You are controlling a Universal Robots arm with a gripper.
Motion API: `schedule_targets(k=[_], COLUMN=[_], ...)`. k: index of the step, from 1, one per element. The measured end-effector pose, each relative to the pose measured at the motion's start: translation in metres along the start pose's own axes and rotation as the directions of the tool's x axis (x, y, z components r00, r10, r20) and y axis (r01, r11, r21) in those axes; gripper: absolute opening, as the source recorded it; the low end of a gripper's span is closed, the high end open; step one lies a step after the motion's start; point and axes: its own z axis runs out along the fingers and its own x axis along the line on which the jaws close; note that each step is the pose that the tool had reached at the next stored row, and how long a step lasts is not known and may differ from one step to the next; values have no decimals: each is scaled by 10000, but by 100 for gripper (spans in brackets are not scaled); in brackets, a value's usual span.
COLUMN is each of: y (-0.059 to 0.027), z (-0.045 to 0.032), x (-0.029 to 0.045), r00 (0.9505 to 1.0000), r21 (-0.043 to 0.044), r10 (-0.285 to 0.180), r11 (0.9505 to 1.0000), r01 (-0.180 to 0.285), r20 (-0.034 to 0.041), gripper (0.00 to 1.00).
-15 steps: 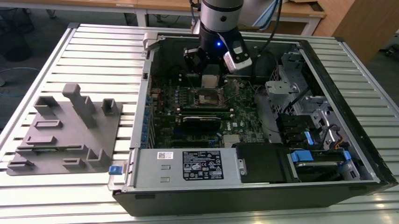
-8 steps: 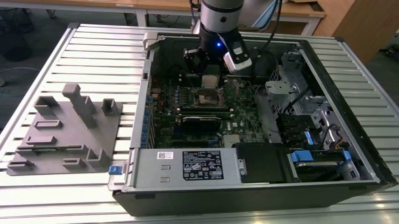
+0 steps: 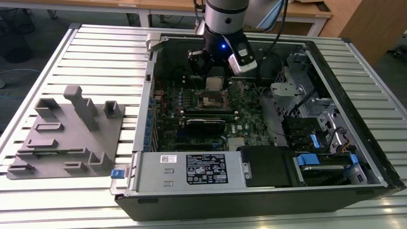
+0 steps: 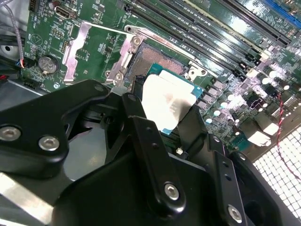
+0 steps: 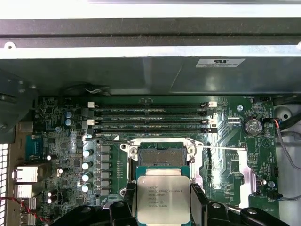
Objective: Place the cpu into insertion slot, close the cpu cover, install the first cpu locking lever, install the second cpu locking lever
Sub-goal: 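Place the cpu into insertion slot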
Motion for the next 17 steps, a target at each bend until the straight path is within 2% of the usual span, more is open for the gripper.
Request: schedule_targets(k=[7,10,14,17], y=[-7,-8,-9,-10], z=[100,107,120,129], x=[2,2,3,3], r00=[10000,10000,9976,9923], r21=[0,4,13,20], r10=[-1,58,691,1237], r11=[10000,10000,9976,9923], r01=[1,-58,-691,-1237], r20=[0,5,62,112], gripper=[54,54,54,54])
